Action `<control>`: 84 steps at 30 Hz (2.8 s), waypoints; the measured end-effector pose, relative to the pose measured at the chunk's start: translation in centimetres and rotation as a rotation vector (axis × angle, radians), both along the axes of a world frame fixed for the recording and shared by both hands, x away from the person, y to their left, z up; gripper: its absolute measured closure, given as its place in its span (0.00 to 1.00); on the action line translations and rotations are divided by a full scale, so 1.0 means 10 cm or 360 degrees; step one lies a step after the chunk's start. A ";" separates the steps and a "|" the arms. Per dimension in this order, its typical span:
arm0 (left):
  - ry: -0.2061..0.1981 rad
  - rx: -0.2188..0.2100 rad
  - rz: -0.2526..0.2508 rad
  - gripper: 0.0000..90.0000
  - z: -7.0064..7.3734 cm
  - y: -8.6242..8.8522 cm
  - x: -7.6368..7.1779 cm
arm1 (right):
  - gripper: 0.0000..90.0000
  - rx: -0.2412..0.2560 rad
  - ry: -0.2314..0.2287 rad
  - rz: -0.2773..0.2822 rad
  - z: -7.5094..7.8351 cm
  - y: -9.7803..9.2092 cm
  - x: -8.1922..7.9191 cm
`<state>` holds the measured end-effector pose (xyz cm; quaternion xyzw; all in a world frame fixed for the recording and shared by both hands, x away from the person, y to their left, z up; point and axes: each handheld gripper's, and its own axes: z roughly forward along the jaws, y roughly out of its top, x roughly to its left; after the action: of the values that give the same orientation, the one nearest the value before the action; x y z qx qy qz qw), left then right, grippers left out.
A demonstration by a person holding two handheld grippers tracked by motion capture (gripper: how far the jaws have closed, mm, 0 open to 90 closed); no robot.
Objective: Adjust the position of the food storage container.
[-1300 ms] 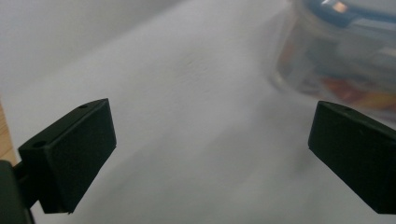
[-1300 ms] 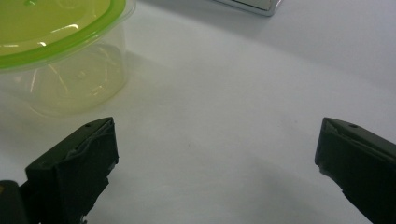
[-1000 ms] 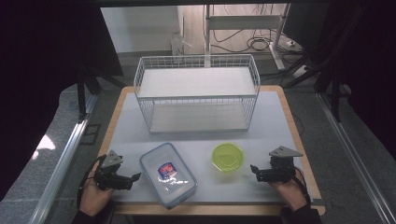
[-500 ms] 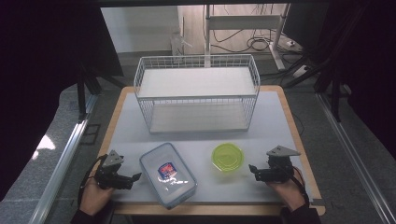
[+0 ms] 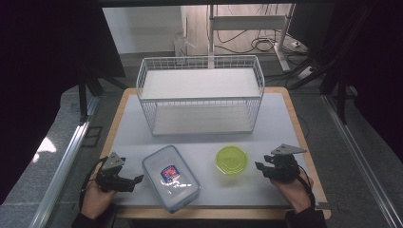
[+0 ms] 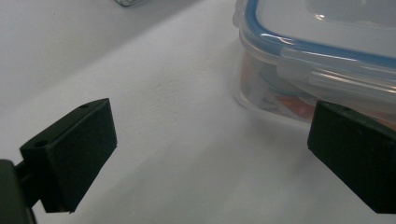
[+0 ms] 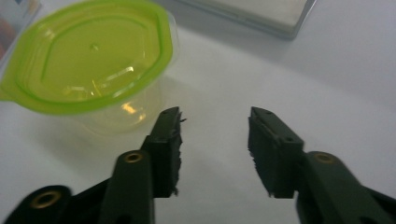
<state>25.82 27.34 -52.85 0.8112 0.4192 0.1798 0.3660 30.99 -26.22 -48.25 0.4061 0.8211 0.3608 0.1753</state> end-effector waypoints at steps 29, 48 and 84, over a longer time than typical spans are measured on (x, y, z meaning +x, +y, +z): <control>0.0022 -0.0011 0.0022 0.02 -0.01 0.02 0.02 | 1.00 0.0051 -0.0070 0.0466 0.19 1.02 0.15; 0.0027 0.0006 0.0008 0.02 -0.02 0.02 0.02 | 1.00 -0.0035 -0.0016 0.0583 0.05 1.34 0.15; 0.0042 0.0016 0.0014 0.02 -0.04 0.01 0.04 | 1.00 -0.0050 -0.0020 0.0447 0.06 0.96 0.16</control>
<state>26.24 27.45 -53.23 0.8135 0.4266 0.1727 0.3556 32.64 -16.65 -47.65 0.2821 0.8743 0.3713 0.1345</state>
